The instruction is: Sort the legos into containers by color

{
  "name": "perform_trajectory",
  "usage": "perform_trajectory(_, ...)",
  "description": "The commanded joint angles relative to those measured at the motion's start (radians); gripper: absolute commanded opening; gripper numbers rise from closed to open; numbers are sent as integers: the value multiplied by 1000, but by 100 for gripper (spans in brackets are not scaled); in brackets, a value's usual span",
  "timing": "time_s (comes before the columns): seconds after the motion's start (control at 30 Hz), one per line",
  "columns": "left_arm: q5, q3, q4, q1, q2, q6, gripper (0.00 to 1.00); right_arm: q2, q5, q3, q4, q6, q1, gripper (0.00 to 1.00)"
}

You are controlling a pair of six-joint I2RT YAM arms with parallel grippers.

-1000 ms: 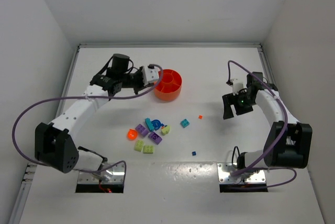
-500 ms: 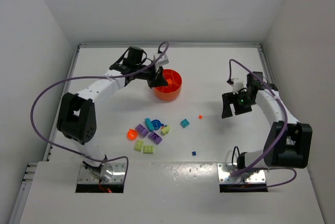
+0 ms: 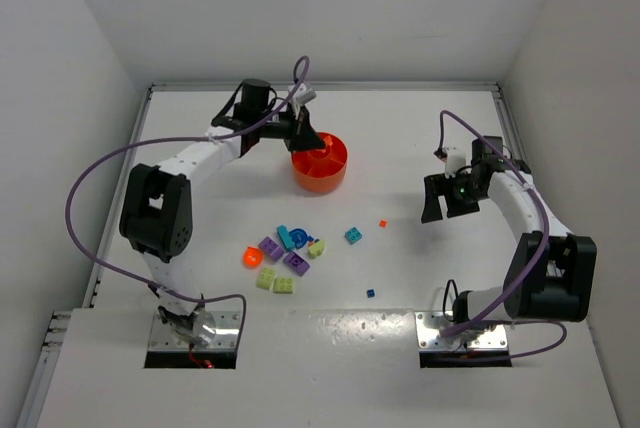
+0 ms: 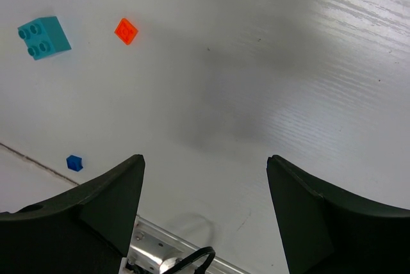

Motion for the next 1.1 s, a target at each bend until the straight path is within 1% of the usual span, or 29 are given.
perform_trajectory(0.0,31,46,46,20,35,-36,0,-9,-18,29,26,14,4,77)
perform_trajectory(0.23,7,57,57,38,86,-27,0,0,-18,39,26,14,4,77)
perform_trajectory(0.33,-4,66,57,38,96,-26,9,0,-18,39,26,14,4,77)
perform_trajectory(0.37,-4,77,57,38,107,-26,22,0,-18,39,26,14,4,77)
perform_trajectory(0.4,-4,77,48,38,107,-26,29,0,-18,39,26,14,4,77)
perform_trajectory(0.43,-4,77,48,47,107,-26,34,0,-18,39,26,14,4,77)
perform_trajectory(0.47,-4,77,48,47,107,-26,45,0,-18,39,26,14,4,77)
perform_trajectory(0.53,-13,77,48,48,107,-17,55,-9,-18,39,26,14,4,77)
perform_trajectory(0.57,-13,77,39,48,95,-8,64,-9,-18,39,26,14,4,77)
perform_trajectory(0.6,-13,89,39,48,78,-8,68,-9,-18,39,26,14,4,77)
perform_trajectory(0.67,-13,132,-44,48,57,54,68,-20,-18,39,26,14,4,77)
perform_trajectory(0.7,-13,185,-85,60,23,76,68,-29,-18,30,26,14,4,77)
perform_trajectory(0.73,-13,207,-187,60,2,99,66,-29,-18,29,26,14,4,77)
perform_trajectory(0.77,-13,232,-276,75,-21,204,66,-38,-18,29,26,14,4,77)
perform_trajectory(0.8,-38,287,-388,84,-60,292,65,-47,-18,29,26,14,4,77)
perform_trajectory(0.83,-70,305,-512,84,-77,396,63,-47,-18,29,26,14,4,77)
perform_trajectory(0.87,-111,315,-749,84,-95,500,63,-47,-18,29,26,14,4,77)
perform_trajectory(0.9,-210,292,-848,84,-114,688,60,-47,-27,29,26,14,4,77)
perform_trajectory(0.93,-258,261,-933,84,-155,761,58,-47,-27,29,26,14,4,77)
perform_trajectory(0.97,-294,220,-1074,84,-178,829,54,-47,-36,29,26,14,4,77)
perform_trajectory(1.0,-321,173,-1134,115,-201,968,50,-47,-36,29,26,14,4,77)
perform_trajectory(1.03,-354,58,-1180,135,-230,1033,49,-47,-47,29,26,14,4,77)
perform_trajectory(1.07,-374,-13,-1181,156,-312,1059,49,-47,-47,29,26,14,4,77)
